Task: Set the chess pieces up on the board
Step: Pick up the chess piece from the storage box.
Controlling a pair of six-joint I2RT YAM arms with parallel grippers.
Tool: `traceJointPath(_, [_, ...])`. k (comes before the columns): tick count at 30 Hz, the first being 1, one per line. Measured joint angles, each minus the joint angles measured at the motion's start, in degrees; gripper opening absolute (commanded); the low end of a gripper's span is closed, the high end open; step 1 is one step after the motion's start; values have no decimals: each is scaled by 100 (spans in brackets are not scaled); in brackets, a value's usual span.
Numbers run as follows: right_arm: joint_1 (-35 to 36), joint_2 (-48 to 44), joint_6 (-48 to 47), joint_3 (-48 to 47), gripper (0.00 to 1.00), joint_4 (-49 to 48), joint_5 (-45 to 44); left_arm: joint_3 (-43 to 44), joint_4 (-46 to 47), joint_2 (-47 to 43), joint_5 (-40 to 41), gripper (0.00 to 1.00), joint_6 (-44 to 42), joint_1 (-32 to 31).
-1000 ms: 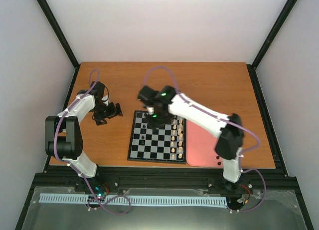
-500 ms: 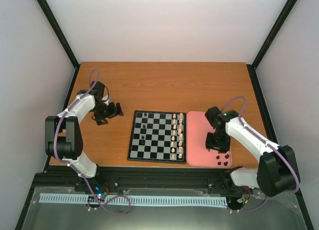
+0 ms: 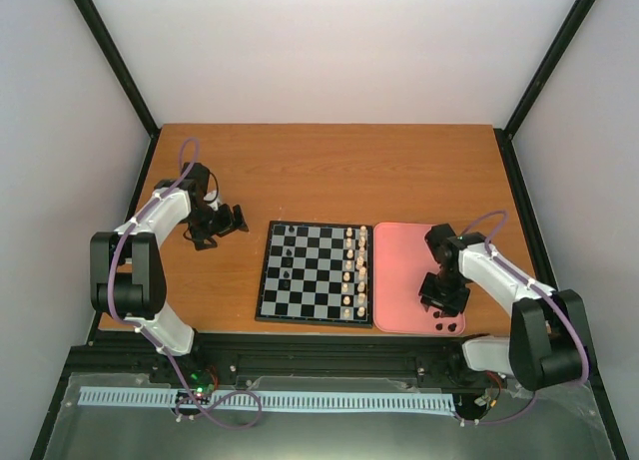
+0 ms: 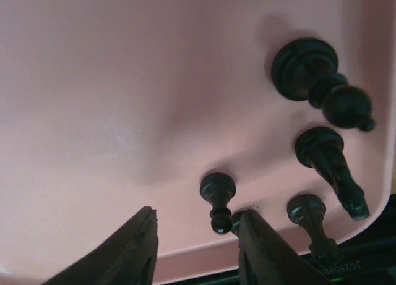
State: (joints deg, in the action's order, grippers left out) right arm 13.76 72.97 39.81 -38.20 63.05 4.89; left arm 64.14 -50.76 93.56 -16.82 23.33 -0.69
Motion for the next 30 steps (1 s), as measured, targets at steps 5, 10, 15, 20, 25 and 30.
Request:
traceJointPath(5, [-160,107,-68,9,32,-149,7,-2,0,0,7,100,0,0])
traceJointPath(10, [-216,133,-116,9,29,-234,7,-2,-2,0,33,100,0,0])
traceJointPath(15, [-223,205,-144,9,21,-273,7,0,-2,2,68,100,0,0])
traceJointPath(20, [-232,326,-168,9,9,-323,7,0,-2,13,85,100,0,0])
traceJointPath(25, [-249,334,-201,11,3,-343,13,0,-4,26,105,100,-2,0])
traceJointPath(30, [-249,273,-315,-70,3,-286,13,0,-4,59,127,100,-2,0])
